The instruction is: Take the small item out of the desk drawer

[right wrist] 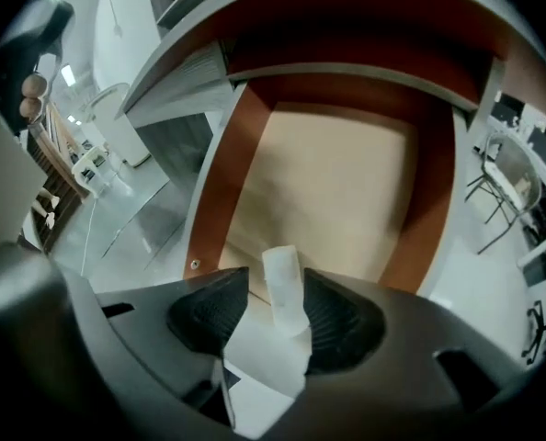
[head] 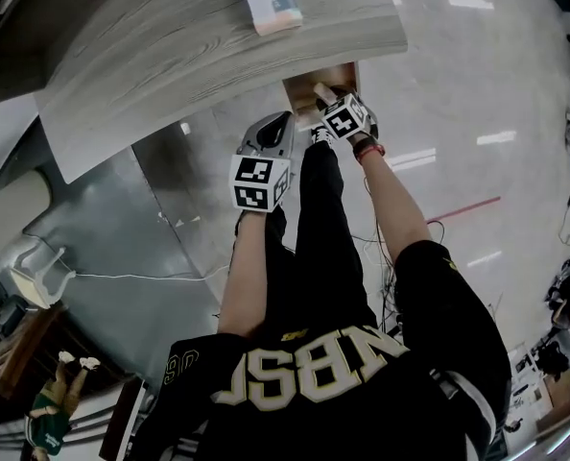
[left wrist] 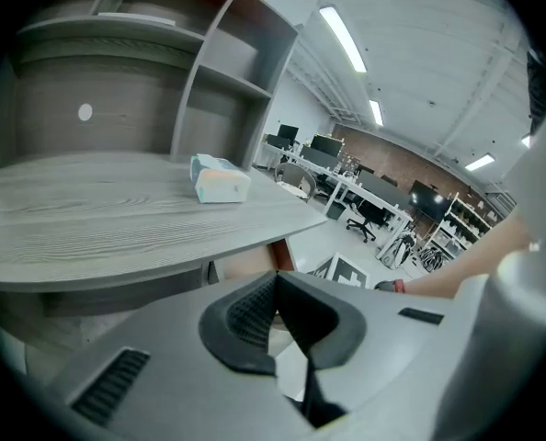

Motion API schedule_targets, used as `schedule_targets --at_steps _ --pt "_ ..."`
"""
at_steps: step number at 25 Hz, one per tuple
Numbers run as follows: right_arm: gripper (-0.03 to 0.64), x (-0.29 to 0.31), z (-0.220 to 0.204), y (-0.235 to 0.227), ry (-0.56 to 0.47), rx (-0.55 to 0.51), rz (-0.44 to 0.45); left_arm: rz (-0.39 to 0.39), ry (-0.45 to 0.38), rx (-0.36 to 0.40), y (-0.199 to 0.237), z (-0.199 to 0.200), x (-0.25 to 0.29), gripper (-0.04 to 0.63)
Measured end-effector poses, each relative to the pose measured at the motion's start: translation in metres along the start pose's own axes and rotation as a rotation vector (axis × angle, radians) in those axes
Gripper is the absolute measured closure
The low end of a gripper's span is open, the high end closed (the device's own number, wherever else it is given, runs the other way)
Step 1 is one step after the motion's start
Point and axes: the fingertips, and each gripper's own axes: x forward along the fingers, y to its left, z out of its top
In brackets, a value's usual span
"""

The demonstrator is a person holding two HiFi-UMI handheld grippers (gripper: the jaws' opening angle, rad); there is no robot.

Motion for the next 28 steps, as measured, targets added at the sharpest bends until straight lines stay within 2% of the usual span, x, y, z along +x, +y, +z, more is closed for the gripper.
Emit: schedule_targets --at_steps 7,10,19,28 --pt "0.439 0.023 -0.001 -0.003 0.033 -0.029 -0.009 0.031 0.006 -0.032 0.016 -0.009 0.000 0.580" --pt "0.474 0.025 -0.001 -0.004 0.032 -0.003 -0.011 0.037 0.007 -0.041 0.020 -0.011 -0.001 0.580" --pt "0.488 0.011 0.005 -0.002 0.005 0.120 0.011 0.043 0.012 -0.025 0.021 -0.009 -0.016 0.580" --pt "0.488 -0.036 0.011 0.001 -0.063 0.228 -0.050 0.031 -0.017 -0.023 0.017 0.002 -0.037 0.580"
